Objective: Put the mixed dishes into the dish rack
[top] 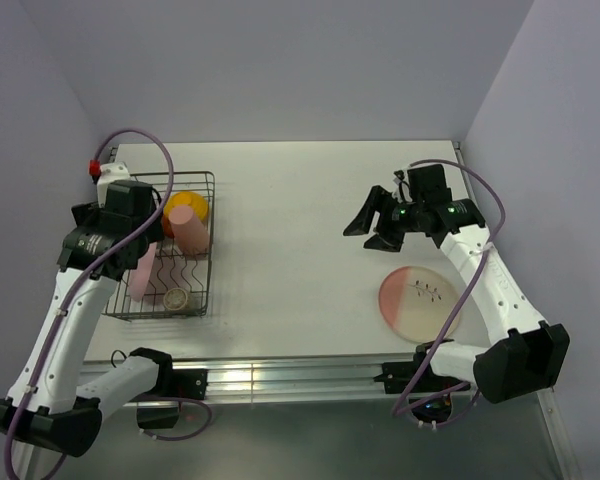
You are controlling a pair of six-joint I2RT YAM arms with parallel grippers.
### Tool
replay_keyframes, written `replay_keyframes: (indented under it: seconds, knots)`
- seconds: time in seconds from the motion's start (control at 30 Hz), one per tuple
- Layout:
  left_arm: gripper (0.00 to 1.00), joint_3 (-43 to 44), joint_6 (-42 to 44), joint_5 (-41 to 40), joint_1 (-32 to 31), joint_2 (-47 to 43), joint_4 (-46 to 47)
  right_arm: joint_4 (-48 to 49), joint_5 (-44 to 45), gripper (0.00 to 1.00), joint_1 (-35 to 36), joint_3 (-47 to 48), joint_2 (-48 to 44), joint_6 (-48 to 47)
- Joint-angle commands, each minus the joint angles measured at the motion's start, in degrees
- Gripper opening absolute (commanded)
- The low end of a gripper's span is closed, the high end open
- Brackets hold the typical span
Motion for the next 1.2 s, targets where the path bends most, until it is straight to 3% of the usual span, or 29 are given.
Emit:
replay_keyframes:
  seconds: [0.0, 0.13, 0.63, 1.17]
  knots:
    - [0.94, -3.1, 1.3, 0.1, -0.6, 0.7, 0.8, 0.1, -1.5, 0.74, -1.7, -2.0, -2.7, 1.3]
    - [0.94, -5.2, 1.9, 3.5, -0.6, 4.2, 2.7, 0.5, -2.0, 0.74, -1.9, -1.9, -3.2, 1.4]
    - [0.98, -8.3, 8.1, 3.3, 0.8, 10.7, 7.3, 3.3, -4.1, 0.74, -2.8, -3.5, -1.7, 0.0]
    - [0.99, -11.3, 10.3, -0.9, 5.2, 8.3, 7.1, 4.1, -6.5, 0.74, -1.6, -1.7, 1.9, -0.5]
